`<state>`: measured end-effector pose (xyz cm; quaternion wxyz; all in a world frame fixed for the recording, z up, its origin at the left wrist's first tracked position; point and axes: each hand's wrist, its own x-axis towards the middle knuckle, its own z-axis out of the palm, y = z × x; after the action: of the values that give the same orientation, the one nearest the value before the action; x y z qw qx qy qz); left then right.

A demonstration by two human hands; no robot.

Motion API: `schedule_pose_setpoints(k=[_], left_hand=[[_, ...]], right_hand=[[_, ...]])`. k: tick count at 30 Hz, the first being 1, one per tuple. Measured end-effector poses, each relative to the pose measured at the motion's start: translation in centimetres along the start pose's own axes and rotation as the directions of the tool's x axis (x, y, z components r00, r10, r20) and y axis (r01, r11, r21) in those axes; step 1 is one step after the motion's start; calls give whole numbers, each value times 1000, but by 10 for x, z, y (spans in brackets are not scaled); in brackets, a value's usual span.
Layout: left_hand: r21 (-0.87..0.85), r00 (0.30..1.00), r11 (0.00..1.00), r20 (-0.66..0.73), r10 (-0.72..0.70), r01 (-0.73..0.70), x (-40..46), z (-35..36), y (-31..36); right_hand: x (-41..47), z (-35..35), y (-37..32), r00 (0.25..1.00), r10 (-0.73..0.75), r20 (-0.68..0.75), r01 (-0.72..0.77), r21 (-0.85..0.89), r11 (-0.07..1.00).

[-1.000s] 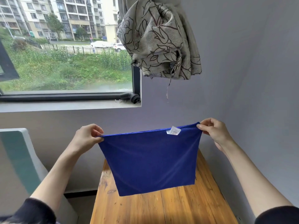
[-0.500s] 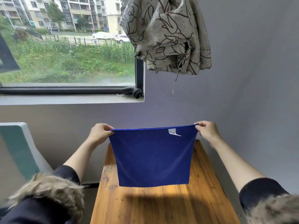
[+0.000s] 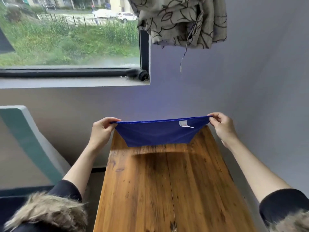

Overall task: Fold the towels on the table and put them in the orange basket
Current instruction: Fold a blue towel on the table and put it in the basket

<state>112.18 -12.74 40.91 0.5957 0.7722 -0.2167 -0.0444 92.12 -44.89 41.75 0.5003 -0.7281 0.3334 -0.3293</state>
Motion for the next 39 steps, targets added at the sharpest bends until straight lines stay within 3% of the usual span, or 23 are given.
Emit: schedule_pose_setpoints(k=[4, 7, 13, 19, 21, 25, 30, 35, 39], left_hand=[[141, 980, 981, 134, -150, 131, -56, 3, -54], [274, 922, 928, 221, -318, 254, -103, 8, -97], [415, 641, 766, 423, -640, 490, -178, 17, -146], [475, 425, 640, 487, -763, 604, -200, 18, -155], [425, 438, 652, 499, -748, 628, -200, 18, -156], [250, 604, 717, 402, -689, 651, -189, 25, -157], [129, 716, 775, 314, -623, 618, -158, 39, -160], [72, 779, 808, 228, -584, 585, -121, 55, -177], [92, 772, 788, 163, -615, 608, -96, 74, -205]], right_hand=[[-54, -12, 70, 987, 142, 79, -136, -80, 988], [-94, -19, 123, 946, 290, 145, -262, -183, 948], [-166, -37, 192, 795, 581, 172, -497, -362, 788], [-196, -55, 209, 664, 733, 149, -679, -292, 674], [-195, -56, 208, 657, 738, 154, -693, -262, 672], [-179, -48, 202, 660, 724, 202, -697, -193, 690], [-139, -31, 196, 691, 686, 229, -671, -149, 726], [-90, -5, 208, 728, 649, 222, -648, -88, 757], [-70, 18, 235, 737, 652, 181, -646, -96, 757]])
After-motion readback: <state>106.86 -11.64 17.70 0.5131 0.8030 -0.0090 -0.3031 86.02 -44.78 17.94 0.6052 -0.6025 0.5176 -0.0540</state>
